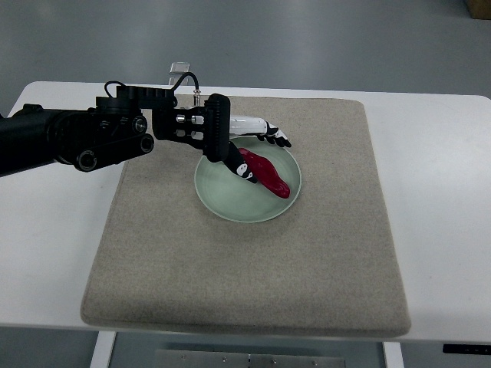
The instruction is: Place red pepper on plate with left hand
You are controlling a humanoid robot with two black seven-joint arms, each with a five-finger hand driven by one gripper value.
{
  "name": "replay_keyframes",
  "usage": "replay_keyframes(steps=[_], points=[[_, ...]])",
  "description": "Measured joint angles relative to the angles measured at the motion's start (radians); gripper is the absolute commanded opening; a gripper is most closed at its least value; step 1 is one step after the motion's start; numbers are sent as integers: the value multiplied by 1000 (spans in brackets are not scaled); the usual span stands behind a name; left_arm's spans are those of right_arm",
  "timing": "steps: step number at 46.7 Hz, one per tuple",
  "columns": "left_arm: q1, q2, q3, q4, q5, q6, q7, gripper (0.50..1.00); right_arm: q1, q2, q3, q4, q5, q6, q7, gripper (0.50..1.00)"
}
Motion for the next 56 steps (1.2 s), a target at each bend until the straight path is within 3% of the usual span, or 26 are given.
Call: replay_keyframes(steps=[19, 22, 37, 47, 56], points=[[5, 2, -8, 233, -41, 14, 0, 889, 0, 0, 0, 0, 0, 0, 0, 932], [6, 2, -8, 269, -62, 14, 0, 936, 0, 0, 0, 0, 0, 0, 0, 932], [24, 1, -9, 415, -191, 19, 0, 960, 0, 0, 0, 0, 0, 0, 0, 932], [44, -10, -10, 435, -366, 97, 1, 960, 0, 0, 0, 0, 0, 0, 0, 932], [64, -43, -15, 451, -688, 190, 13, 958, 0, 0, 0, 0, 0, 0, 0, 932]])
